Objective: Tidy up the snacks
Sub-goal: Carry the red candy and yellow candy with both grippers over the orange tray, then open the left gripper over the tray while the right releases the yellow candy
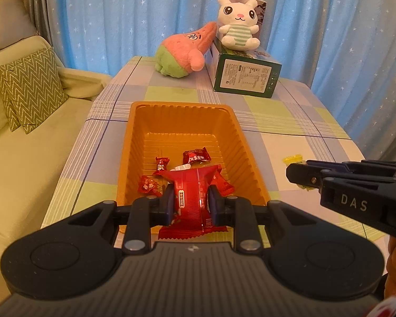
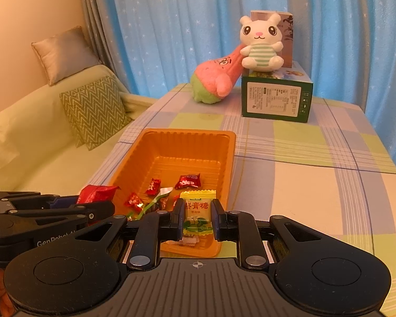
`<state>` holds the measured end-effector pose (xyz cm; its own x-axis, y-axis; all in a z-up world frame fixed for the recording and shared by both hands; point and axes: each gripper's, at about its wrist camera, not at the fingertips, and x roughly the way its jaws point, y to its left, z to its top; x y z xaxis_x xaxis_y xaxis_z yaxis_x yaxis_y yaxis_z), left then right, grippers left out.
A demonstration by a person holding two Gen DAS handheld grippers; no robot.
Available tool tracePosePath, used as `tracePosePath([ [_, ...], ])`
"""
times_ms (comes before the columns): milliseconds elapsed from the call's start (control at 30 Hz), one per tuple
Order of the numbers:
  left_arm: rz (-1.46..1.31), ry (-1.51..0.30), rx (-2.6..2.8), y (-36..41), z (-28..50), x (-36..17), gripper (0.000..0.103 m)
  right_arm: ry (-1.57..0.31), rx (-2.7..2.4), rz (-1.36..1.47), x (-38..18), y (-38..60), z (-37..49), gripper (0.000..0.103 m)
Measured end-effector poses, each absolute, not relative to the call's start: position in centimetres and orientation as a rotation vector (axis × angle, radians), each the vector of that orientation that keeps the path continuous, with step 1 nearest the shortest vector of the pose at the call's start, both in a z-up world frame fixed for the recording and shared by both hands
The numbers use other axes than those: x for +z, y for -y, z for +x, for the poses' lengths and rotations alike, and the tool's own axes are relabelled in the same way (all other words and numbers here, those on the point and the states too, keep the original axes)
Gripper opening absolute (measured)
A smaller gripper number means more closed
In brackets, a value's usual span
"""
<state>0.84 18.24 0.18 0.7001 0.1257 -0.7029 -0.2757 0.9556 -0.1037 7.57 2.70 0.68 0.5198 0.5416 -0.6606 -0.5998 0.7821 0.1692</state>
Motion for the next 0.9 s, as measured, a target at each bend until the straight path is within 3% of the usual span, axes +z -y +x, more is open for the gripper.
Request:
tracePosePath([
  [900, -0.178, -0.788, 0.224, -23.5, 8.6, -2.3, 0.023, -0.783, 0.679, -0.093, -1.9, -8.7, 15.5, 0.021],
])
